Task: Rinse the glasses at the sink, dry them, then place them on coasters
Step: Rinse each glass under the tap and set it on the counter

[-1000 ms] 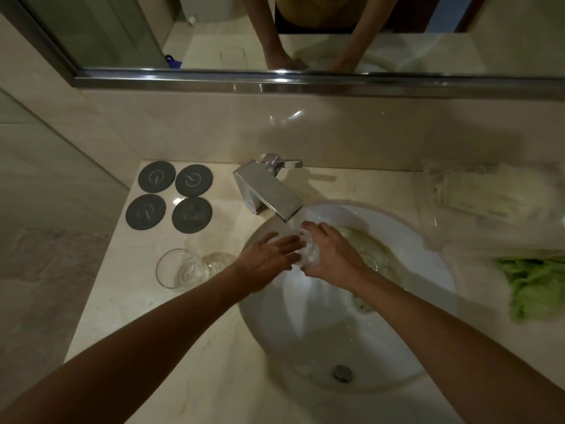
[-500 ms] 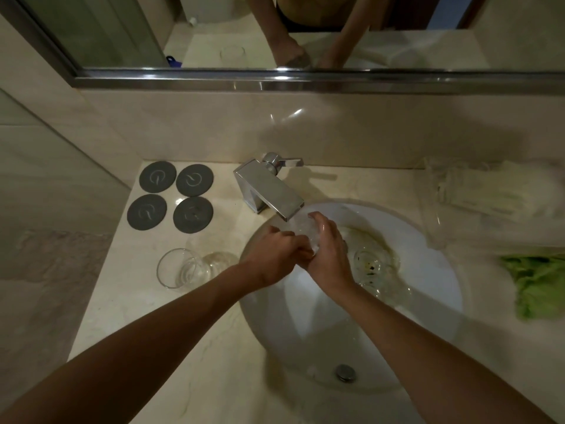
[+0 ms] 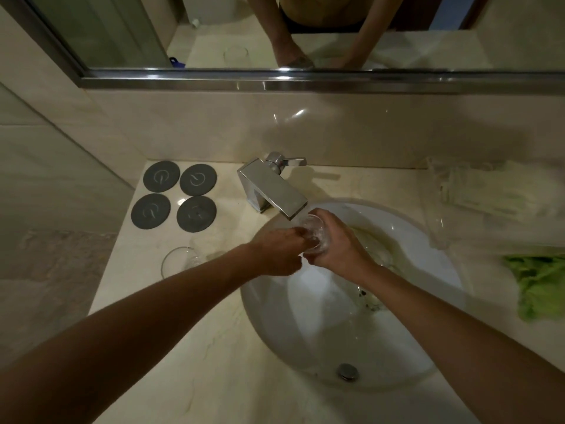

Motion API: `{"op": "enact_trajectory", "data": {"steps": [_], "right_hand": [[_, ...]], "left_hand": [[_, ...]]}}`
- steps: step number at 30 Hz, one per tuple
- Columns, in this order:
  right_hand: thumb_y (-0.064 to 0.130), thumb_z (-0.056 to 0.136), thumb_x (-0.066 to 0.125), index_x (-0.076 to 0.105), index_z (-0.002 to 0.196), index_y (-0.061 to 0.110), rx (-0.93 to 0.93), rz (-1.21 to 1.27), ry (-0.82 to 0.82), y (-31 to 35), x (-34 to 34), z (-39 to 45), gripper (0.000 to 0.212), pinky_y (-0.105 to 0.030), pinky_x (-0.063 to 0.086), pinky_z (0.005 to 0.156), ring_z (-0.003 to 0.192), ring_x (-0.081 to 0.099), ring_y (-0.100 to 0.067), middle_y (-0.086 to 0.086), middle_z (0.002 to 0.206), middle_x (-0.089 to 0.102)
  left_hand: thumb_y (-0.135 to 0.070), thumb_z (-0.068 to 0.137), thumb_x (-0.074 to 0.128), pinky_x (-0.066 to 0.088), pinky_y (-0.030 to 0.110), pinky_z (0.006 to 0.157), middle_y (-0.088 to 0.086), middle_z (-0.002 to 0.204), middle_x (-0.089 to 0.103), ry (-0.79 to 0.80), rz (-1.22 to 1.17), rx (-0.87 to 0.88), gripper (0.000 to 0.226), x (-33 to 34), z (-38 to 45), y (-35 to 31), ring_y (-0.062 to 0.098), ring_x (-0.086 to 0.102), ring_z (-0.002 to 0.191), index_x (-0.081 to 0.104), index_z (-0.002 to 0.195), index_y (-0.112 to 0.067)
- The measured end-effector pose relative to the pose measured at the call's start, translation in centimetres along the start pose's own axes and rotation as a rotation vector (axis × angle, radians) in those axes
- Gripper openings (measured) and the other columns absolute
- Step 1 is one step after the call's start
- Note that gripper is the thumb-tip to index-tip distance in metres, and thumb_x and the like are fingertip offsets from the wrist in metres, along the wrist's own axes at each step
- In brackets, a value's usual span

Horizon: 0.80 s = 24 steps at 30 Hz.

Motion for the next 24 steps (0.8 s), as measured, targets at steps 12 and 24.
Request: {"op": "enact_trajectory", "data": {"steps": [12, 24], "right_hand": [[0.024, 0.068, 0.087, 0.038, 0.139, 0.033, -0.056, -0.148, 0.194, 0.2, 0.7, 0.0, 0.086, -0.033, 0.055, 0.087, 0.111, 0.056, -0.012, 0.009, 0.128, 0.053], [0.027, 0.061, 0.094, 0.045, 0.122, 0.034, 0.198, 0.270, -0.114, -0.5, 1.4, -0.7, 0.079, -0.010, 0.049, 0.074, 0.099, 0.063, -0.004, 0.011, 0.114, 0.064]], "left_hand": [[-0.018, 0.090, 0.066, 0.020, 0.045, 0.119, 0.001, 0.157, 0.040, -0.119, 0.621, 0.190, 0.043, 0.8, -1.5, -1.0, 0.021, 0.010, 0.149, 0.061, 0.133, -0.027], [-0.028, 0.077, 0.075, 0.043, 0.006, 0.070, -0.004, 0.118, 0.049, -0.600, -0.649, -0.330, 0.071, -0.5, -4.8, 2.0, 0.005, 0.052, 0.090, 0.044, 0.140, -0.021]]}}
Point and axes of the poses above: each hand's wrist, its own z-axis towards the middle knuckle, its own x-axis out of the palm, y = z × x, the point moved 9 cm from there along z, towards the middle knuckle
